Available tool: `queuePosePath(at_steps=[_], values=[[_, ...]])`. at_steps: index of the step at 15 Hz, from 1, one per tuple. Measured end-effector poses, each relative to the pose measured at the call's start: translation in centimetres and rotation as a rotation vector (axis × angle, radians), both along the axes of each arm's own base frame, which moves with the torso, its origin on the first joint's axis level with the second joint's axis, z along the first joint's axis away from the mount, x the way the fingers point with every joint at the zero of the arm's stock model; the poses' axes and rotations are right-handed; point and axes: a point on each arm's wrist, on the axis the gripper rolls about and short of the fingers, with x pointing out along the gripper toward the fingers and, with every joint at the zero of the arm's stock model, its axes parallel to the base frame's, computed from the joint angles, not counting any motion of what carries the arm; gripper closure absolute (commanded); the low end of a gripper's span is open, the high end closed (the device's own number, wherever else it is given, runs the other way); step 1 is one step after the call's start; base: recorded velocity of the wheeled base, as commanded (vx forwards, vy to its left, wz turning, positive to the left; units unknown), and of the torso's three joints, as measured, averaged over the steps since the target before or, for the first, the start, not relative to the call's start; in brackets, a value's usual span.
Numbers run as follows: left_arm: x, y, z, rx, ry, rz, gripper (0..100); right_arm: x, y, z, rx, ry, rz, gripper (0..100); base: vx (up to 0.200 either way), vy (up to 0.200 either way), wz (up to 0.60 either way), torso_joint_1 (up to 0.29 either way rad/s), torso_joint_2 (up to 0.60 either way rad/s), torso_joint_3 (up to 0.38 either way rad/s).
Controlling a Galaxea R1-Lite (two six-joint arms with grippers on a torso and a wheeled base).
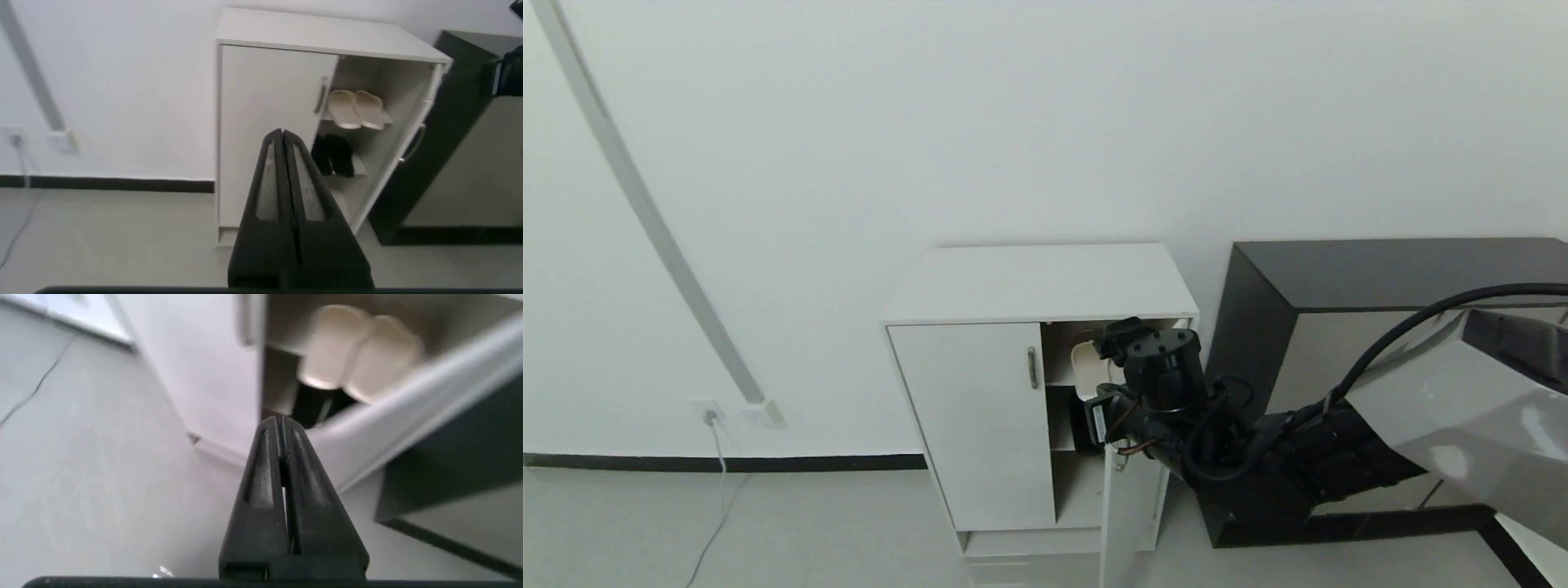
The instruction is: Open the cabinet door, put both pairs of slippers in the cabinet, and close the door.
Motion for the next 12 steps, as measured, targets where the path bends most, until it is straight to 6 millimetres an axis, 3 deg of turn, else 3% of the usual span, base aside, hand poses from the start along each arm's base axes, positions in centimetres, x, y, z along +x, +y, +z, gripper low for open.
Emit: queuePosePath(at_steps=[5, 9, 12], values=[[0.0, 0.0, 0.0, 0.001, 0.000, 0.000, 100, 0.2, -1.4, 0.3, -0.009, -0.026, -0.025, 100, 0.000, 0.000, 0.00, 0.000, 0.00, 0.000], [0.0, 0.0, 0.0, 0.003, 0.001, -0.001, 100, -1.7, -3.5, 0.4, -0.042, 0.004, -0.038, 100, 0.200, 0.000, 0.00, -0.005, 0.00, 0.004], [0.0, 0.0, 0.0, 0.003, 0.002, -0.001, 100, -3.2, -5.5, -0.5, -0.094, 0.045, -0.079, 100, 0.200, 0.000, 0.00, 0.012, 0.01, 0.004]])
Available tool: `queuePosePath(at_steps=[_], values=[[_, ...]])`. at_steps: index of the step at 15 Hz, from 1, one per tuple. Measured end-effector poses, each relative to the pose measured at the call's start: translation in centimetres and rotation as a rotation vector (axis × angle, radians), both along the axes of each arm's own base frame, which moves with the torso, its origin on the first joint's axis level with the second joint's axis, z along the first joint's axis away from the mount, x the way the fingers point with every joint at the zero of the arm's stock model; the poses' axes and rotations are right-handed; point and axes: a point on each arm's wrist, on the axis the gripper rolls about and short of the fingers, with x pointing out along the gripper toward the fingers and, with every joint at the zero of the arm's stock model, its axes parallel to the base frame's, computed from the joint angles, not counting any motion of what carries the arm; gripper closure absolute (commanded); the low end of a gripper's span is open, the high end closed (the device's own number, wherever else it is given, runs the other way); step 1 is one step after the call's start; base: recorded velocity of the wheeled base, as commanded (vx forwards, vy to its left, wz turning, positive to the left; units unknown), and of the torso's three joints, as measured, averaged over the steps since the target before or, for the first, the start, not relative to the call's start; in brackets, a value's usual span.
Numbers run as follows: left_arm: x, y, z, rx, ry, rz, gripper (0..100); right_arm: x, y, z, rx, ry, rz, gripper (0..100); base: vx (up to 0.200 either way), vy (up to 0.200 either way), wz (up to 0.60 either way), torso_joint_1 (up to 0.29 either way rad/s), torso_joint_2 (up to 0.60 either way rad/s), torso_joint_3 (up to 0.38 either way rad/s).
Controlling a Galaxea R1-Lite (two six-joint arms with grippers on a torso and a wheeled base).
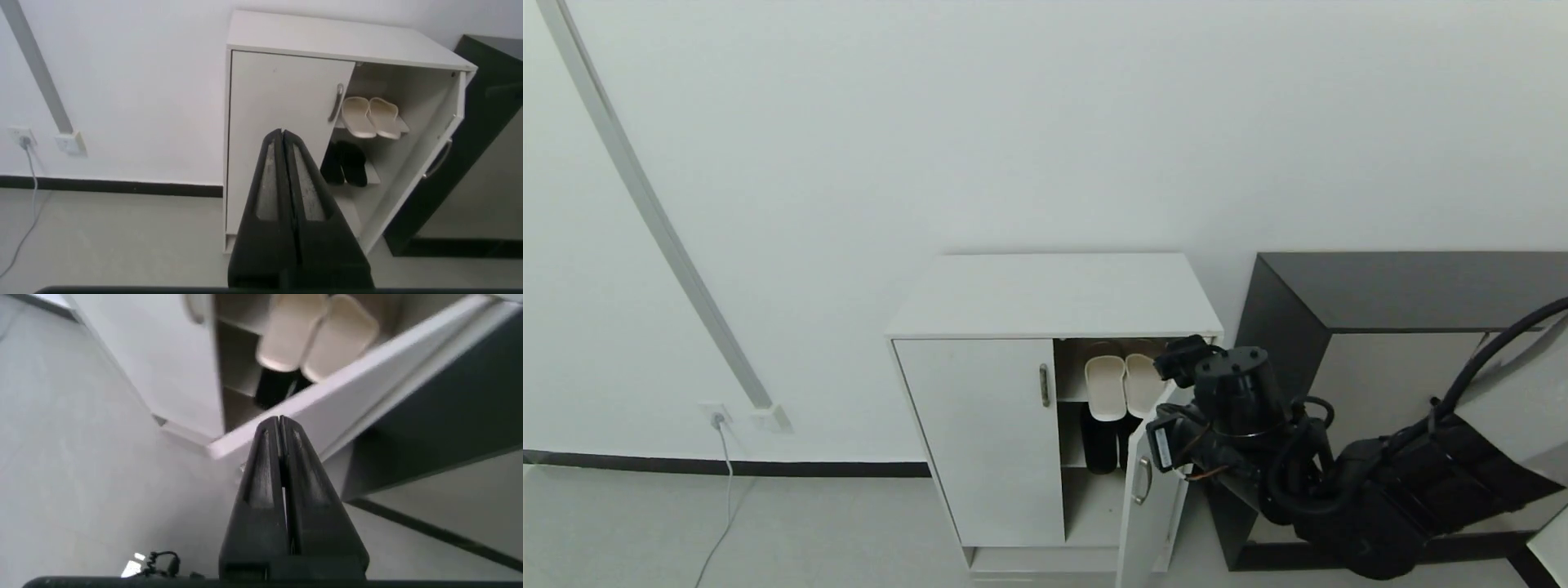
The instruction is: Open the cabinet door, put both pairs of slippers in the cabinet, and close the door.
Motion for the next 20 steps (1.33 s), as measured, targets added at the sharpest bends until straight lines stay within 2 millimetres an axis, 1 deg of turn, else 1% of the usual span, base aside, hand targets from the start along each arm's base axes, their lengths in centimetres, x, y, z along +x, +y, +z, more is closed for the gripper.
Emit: queuePosePath(at_steps=[2, 4, 7, 10, 15, 20], values=[[0.0, 0.0, 0.0, -0.001, 0.000, 0.001, 100, -1.4, -1.2, -0.9, -0.037, 0.041, 0.001, 100, 0.000, 0.000, 0.00, 0.000, 0.00, 0.000], [0.0, 0.0, 0.0, -0.001, -0.001, 0.001, 100, -2.2, -2.1, -1.5, -0.057, 0.072, -0.001, 100, 0.000, 0.000, 0.00, 0.000, 0.00, 0.000], [0.0, 0.0, 0.0, -0.002, -0.002, 0.002, 100, -2.7, -2.3, -2.1, -0.072, 0.093, 0.010, 100, 0.000, 0.000, 0.00, 0.000, 0.00, 0.000], [0.0, 0.0, 0.0, -0.002, -0.002, 0.002, 100, -2.0, -1.7, -2.5, -0.060, 0.103, 0.024, 100, 0.000, 0.000, 0.00, 0.000, 0.00, 0.000], [0.0, 0.0, 0.0, -0.003, -0.002, 0.001, 100, 0.0, 0.0, -3.3, -0.040, 0.093, 0.016, 100, 0.000, 0.000, 0.00, 0.000, 0.00, 0.000], [0.0, 0.0, 0.0, -0.002, -0.002, 0.002, 100, 2.7, 1.1, -3.7, -0.009, 0.070, 0.003, 100, 0.000, 0.000, 0.00, 0.000, 0.00, 0.000]])
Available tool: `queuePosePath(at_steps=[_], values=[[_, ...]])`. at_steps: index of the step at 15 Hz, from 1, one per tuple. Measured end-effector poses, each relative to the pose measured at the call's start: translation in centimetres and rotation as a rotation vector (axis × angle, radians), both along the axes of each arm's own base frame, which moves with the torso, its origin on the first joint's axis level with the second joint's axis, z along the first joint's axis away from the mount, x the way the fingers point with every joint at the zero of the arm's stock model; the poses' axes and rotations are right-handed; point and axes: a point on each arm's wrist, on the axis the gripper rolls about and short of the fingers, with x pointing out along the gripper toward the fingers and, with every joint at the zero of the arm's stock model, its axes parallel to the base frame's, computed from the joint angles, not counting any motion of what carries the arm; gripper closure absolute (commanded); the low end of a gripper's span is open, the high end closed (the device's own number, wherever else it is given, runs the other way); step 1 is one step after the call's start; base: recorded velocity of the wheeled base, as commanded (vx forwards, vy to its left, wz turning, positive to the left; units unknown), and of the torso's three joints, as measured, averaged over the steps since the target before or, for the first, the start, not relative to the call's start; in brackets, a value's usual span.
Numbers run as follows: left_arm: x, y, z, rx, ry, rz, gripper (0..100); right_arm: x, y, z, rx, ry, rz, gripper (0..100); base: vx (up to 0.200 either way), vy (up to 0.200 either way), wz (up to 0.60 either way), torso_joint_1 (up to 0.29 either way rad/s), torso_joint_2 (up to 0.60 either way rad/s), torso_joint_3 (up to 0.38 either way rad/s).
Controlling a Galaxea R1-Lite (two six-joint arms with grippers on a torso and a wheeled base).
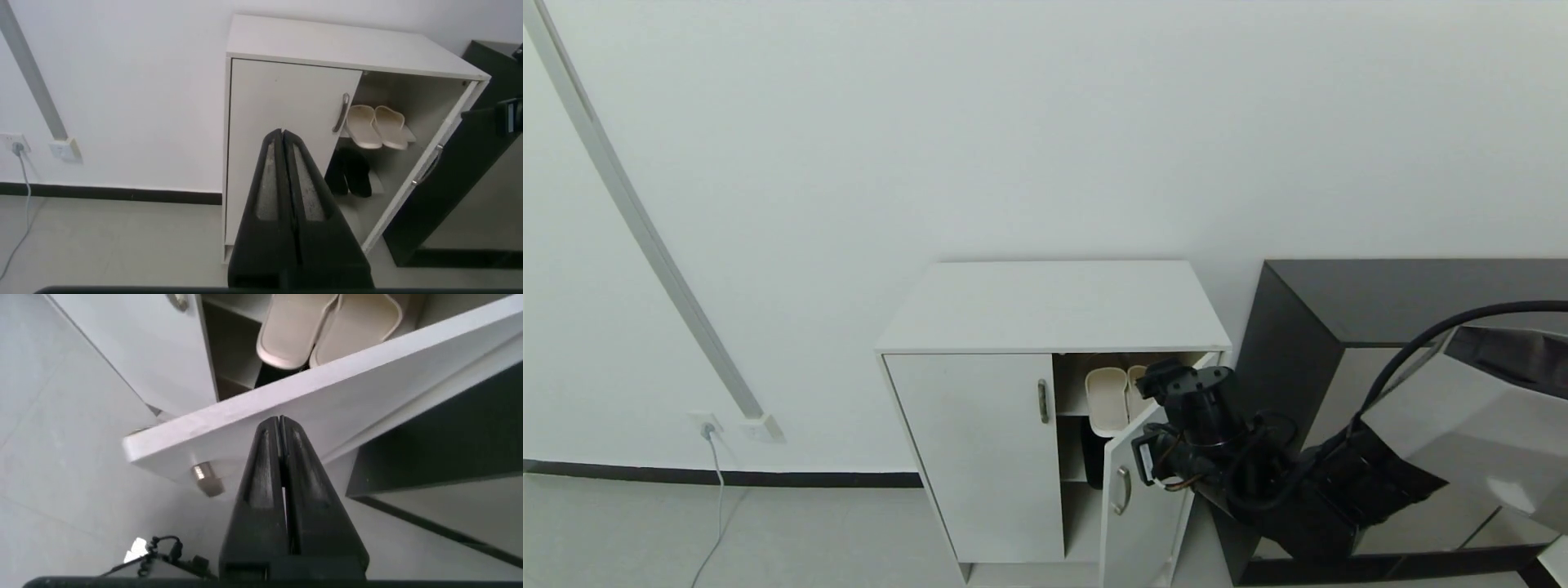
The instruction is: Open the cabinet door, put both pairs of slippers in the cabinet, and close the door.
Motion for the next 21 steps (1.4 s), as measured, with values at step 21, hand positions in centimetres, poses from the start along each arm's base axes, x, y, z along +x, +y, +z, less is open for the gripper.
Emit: queuePosePath(at_steps=[21], values=[[0.0, 0.0, 0.0, -0.004, 0.000, 0.000, 100, 9.1, 3.2, -2.2, 0.111, -0.106, -0.050, 100, 0.000, 0.000, 0.00, 0.000, 0.00, 0.000]])
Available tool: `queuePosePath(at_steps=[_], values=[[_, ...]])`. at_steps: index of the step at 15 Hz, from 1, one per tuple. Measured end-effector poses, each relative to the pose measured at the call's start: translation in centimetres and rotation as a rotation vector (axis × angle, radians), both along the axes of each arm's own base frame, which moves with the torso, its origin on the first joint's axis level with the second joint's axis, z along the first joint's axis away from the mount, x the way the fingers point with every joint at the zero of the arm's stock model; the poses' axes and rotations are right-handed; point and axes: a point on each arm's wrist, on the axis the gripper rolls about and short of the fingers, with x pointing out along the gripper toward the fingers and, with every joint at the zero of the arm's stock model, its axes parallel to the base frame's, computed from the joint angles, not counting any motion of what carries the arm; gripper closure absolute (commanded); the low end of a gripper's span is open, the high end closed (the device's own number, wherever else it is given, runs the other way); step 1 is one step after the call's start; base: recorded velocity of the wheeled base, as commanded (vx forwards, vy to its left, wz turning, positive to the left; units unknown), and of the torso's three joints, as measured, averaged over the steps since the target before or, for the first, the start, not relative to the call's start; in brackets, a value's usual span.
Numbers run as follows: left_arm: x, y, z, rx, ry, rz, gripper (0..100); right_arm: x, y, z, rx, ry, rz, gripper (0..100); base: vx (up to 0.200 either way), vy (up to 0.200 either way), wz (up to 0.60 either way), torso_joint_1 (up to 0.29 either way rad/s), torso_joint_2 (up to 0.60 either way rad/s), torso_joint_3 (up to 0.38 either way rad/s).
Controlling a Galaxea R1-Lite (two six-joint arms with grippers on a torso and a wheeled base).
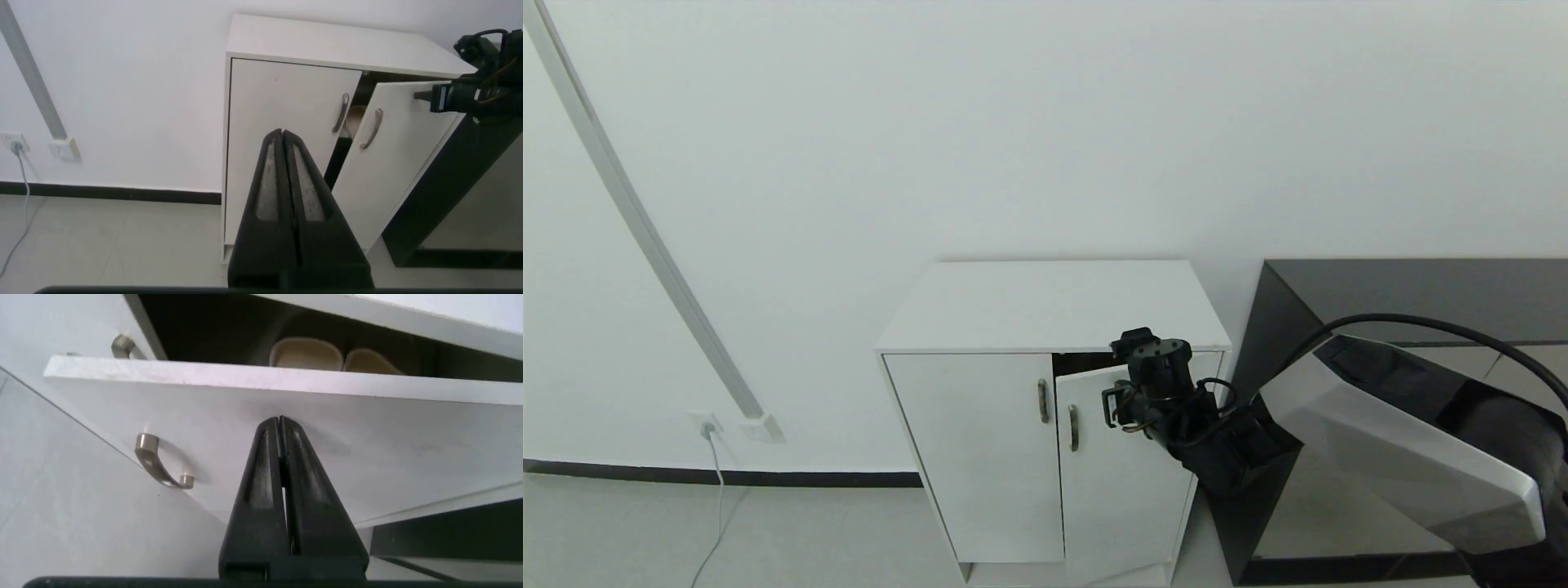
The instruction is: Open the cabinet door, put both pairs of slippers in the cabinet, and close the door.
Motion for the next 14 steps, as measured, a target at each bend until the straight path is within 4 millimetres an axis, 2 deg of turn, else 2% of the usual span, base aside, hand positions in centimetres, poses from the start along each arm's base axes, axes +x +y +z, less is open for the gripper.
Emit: queuePosePath(at_steps=[14], values=[[0.0, 0.0, 0.0, 0.000, 0.000, 0.000, 100, 3.4, -1.1, -0.5, 0.016, -0.034, -0.059, 100, 0.000, 0.000, 0.00, 0.000, 0.00, 0.000]])
